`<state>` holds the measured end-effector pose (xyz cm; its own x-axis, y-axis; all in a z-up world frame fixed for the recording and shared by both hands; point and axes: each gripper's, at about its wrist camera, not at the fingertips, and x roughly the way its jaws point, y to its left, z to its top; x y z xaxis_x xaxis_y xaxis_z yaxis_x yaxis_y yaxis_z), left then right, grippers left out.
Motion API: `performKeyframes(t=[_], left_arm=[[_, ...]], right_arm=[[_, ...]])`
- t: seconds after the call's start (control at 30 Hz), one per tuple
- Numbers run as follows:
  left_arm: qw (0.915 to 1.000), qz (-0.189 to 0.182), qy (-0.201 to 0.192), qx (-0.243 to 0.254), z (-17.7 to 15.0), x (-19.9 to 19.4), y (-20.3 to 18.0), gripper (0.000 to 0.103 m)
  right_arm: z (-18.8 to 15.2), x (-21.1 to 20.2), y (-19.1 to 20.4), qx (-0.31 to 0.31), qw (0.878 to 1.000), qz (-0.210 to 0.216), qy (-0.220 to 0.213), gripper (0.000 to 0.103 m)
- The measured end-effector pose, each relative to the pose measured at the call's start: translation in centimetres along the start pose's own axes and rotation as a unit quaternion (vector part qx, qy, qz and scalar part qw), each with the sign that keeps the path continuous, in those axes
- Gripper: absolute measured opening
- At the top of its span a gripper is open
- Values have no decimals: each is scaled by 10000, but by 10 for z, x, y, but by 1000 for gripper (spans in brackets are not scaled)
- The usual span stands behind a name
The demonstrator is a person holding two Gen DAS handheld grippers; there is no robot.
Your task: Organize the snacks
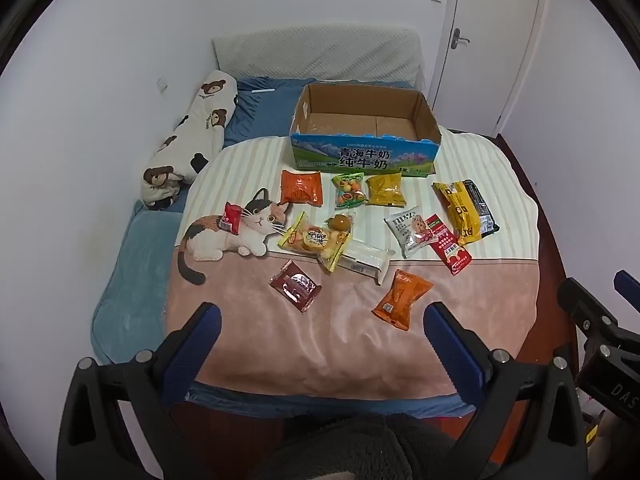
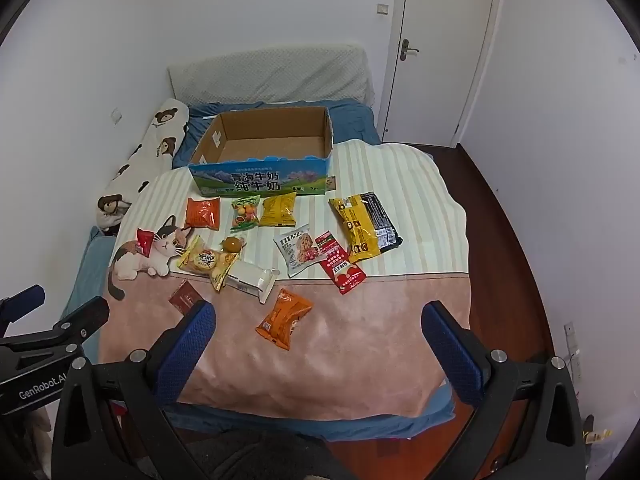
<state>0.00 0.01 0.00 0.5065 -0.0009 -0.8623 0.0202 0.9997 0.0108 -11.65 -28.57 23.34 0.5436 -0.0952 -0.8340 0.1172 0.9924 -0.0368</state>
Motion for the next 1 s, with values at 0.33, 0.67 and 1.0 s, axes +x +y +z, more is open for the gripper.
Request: performKeyframes(t=[0.33, 0.67, 1.0], left_arm=[[10000, 12, -11, 1, 0, 1, 0, 103], [10000, 16, -43, -5, 3, -1, 0, 103], [10000, 3, -49, -4, 5, -2, -5, 103]], right_arm=[[0, 0, 1, -14, 10000, -24, 6, 103], [0, -2, 0, -8, 10000, -12, -6, 103], [-1, -4, 2, -4, 10000, 4, -23, 103]])
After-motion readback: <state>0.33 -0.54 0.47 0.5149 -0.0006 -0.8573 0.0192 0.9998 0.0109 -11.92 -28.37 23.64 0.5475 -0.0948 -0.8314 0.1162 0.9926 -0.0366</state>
